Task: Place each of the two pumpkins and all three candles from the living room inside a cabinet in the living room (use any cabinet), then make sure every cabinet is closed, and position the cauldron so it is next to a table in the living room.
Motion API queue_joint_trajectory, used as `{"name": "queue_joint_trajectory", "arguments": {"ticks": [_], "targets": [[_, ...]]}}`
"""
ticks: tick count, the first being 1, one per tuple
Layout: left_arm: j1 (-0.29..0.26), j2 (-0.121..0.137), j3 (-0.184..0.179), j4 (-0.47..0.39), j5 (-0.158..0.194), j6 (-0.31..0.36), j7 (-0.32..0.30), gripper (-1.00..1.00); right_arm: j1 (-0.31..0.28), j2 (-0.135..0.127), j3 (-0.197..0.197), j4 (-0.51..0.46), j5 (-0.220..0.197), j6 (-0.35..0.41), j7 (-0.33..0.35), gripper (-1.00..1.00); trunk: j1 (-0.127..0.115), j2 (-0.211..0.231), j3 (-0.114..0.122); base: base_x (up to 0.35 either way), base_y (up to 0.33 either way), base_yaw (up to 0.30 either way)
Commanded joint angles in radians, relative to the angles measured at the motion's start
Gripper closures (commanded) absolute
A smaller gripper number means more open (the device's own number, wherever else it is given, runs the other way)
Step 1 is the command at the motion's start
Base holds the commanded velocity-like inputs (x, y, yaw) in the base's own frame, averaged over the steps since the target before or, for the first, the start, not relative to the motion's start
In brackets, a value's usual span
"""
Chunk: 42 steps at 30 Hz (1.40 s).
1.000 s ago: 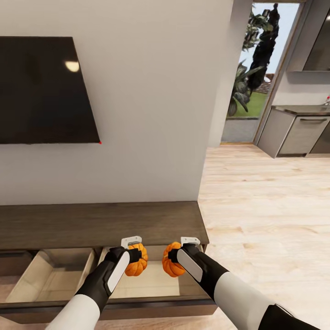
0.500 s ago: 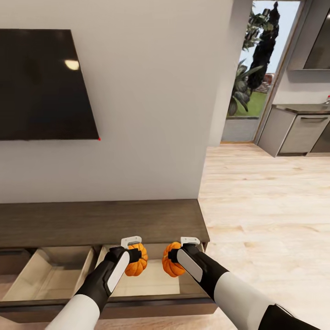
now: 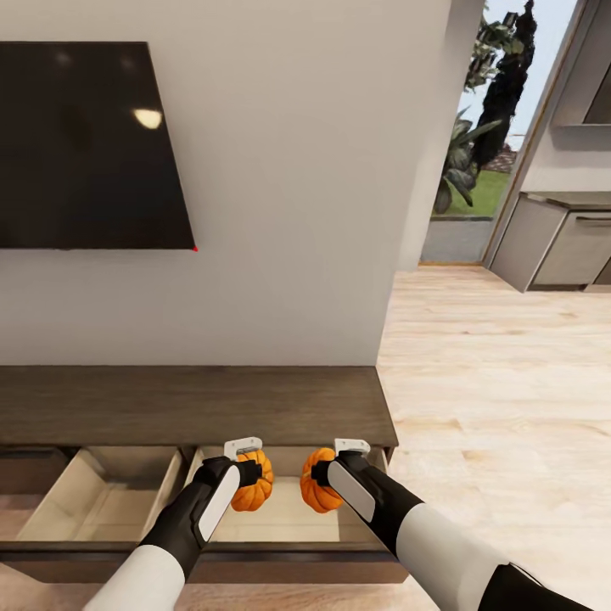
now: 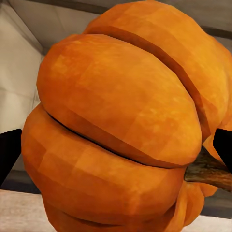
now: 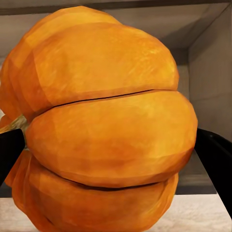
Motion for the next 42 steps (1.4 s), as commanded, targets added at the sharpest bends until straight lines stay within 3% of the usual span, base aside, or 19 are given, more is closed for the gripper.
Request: {"name": "queue_joint_trajectory", "arguments": {"ticks": [1,27,42], "targets": [[-0.001,0.000,-0.003,-0.001,0.010,0.002,0.010,1.00,-0.001,-0.001,0.005,-0.001,-0.007,0.002,-0.007,1.00,0.004,-0.008,-0.004,0.000,0.000,0.003],[-0.001,0.000,-0.003,0.003,0.010,0.002,0.010,1.00,-0.001,-0.001,0.006,-0.001,-0.006,0.001,-0.007,1.00,0.104,-0.190,-0.086,0.000,0.000,0.000],[-0.001,0.000,-0.006,0.025,0.007,-0.036,0.010,1.00,-0.001,-0.001,0.007,-0.001,-0.007,-0.014,-0.007,1.00,0.161,-0.295,-0.133,0.000,0.000,0.000]]}}
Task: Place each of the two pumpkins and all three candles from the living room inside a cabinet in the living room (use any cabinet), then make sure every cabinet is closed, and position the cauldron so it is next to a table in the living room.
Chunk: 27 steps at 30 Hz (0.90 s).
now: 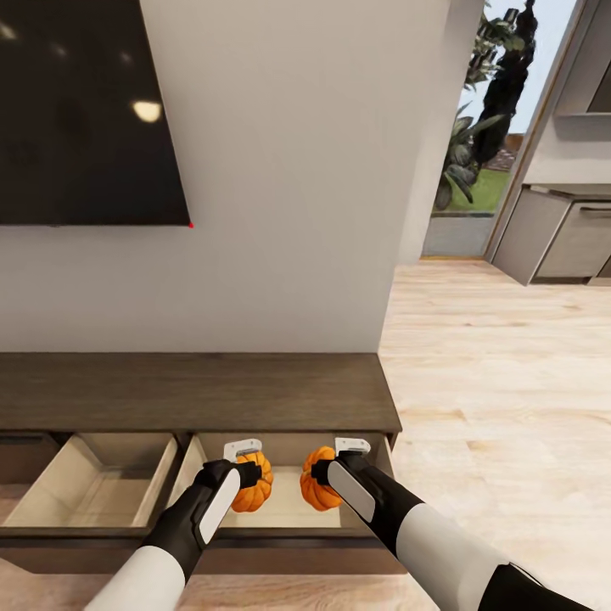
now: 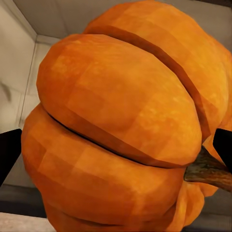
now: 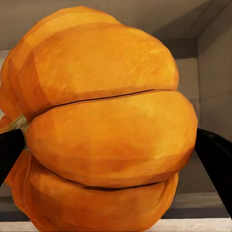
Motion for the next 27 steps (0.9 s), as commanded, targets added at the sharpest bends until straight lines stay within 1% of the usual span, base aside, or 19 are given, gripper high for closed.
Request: {"name": "queue_joint_trajectory", "arguments": {"ticks": [1,12,23,27], "targets": [[-0.001,0.000,-0.003,-0.001,0.010,0.002,0.010,1.00,-0.001,-0.001,0.005,-0.001,-0.006,0.002,-0.007,1.00,0.004,-0.008,-0.004,0.000,0.000,0.000],[-0.001,0.000,-0.003,-0.001,0.010,0.002,0.010,1.00,-0.001,-0.001,0.006,-0.001,-0.006,0.001,-0.007,1.00,0.046,-0.085,-0.039,0.000,0.000,0.000],[-0.001,0.001,-0.002,-0.001,0.014,0.002,0.010,1.00,-0.001,-0.001,0.005,-0.001,-0.006,0.001,-0.007,1.00,0.046,-0.085,-0.039,0.001,0.000,0.000],[-0.001,0.001,-0.002,-0.001,0.013,0.002,0.010,1.00,-0.001,-0.001,0.005,-0.001,-0.006,0.001,-0.007,1.00,0.046,-0.085,-0.039,0.153,0.000,0.000]]}}
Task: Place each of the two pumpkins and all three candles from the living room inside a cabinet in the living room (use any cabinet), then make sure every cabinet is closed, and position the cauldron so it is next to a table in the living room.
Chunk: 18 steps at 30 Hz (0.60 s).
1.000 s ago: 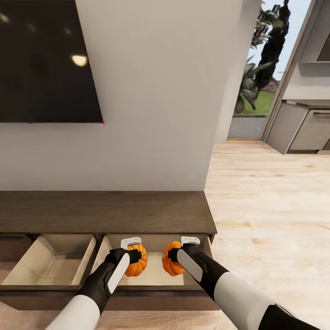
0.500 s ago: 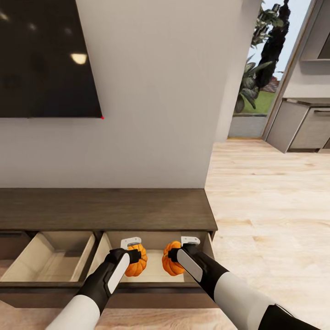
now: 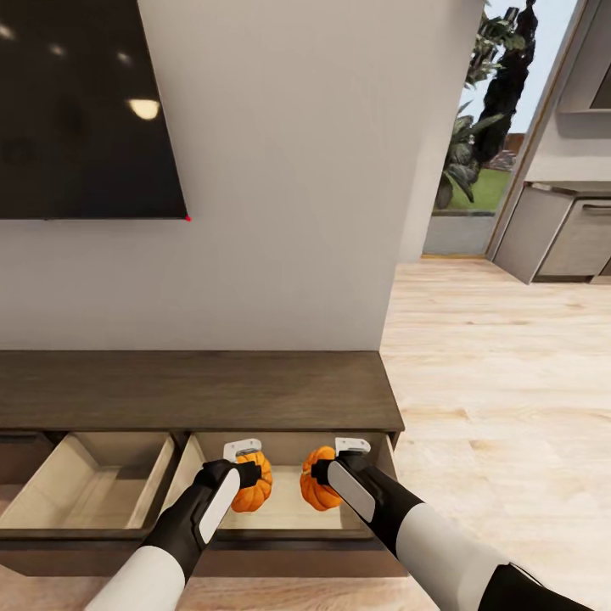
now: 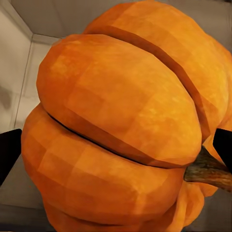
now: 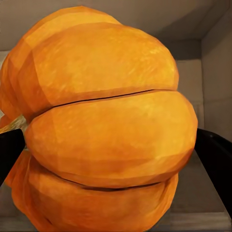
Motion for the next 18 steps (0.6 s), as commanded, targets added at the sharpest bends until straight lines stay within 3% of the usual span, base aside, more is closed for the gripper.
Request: {"name": "queue_joint_trajectory", "arguments": {"ticks": [1,18], "targets": [[-0.001,0.001,-0.003,-0.001,0.010,0.002,0.010,1.00,-0.001,-0.001,0.005,-0.001,-0.006,0.002,-0.007,1.00,0.000,0.000,-0.001,0.231,0.000,0.000],[-0.001,0.001,-0.003,-0.001,0.009,0.002,0.010,1.00,-0.001,-0.002,0.006,-0.001,-0.005,0.002,-0.007,1.00,0.000,0.000,-0.001,0.103,0.000,0.000]]}}
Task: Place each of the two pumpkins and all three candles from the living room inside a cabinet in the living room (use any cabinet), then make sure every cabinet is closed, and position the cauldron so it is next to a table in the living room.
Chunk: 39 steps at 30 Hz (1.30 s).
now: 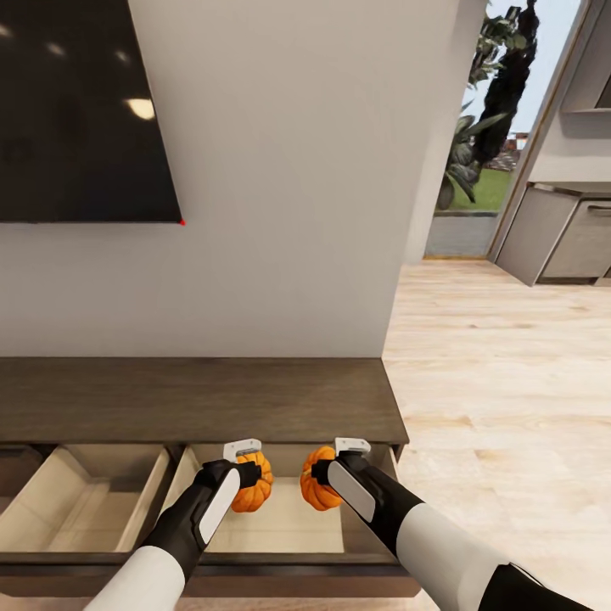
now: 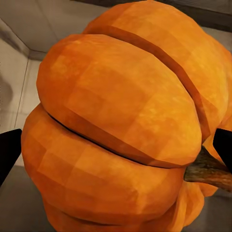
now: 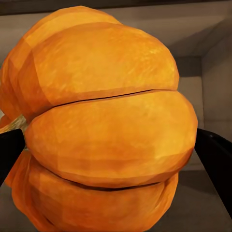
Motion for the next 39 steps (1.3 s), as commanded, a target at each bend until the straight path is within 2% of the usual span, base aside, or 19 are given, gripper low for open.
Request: {"name": "queue_joint_trajectory", "arguments": {"ticks": [1,7,20,26,34,37,39], "targets": [[-0.001,0.001,-0.003,-0.001,0.010,0.002,0.010,1.00,-0.001,-0.001,0.005,-0.001,-0.007,0.002,-0.007,1.00,0.000,0.000,-0.001,0.021,0.000,0.000],[-0.001,0.001,-0.003,-0.001,0.008,0.002,0.010,1.00,-0.001,-0.001,0.005,-0.001,-0.007,0.001,-0.007,1.00,0.000,0.000,-0.001,0.005,0.000,0.000],[-0.001,0.001,-0.003,-0.001,0.007,0.001,0.010,1.00,-0.001,-0.001,0.005,-0.001,-0.006,-0.004,-0.007,1.00,0.050,-0.091,-0.042,0.000,0.000,0.000],[-0.001,0.001,-0.003,-0.001,0.008,0.001,0.009,1.00,-0.001,-0.001,0.007,-0.001,-0.005,-0.051,0.000,1.00,0.073,-0.133,-0.060,0.000,0.000,0.000],[-0.001,0.001,-0.004,-0.001,0.004,-0.002,0.010,1.00,-0.001,0.000,0.008,-0.001,-0.004,-0.062,0.002,1.00,0.103,-0.189,-0.086,0.000,0.000,0.000],[-0.001,-0.001,-0.009,-0.001,-0.003,-0.007,0.012,1.00,-0.001,0.001,0.008,0.000,0.027,-0.062,0.002,1.00,0.115,-0.210,-0.095,0.000,0.000,0.000],[-0.001,-0.002,-0.035,-0.001,-0.021,-0.038,0.019,1.00,-0.001,0.003,0.007,0.000,0.065,-0.061,0.002,1.00,0.123,-0.224,-0.101,0.000,0.000,0.000]]}}
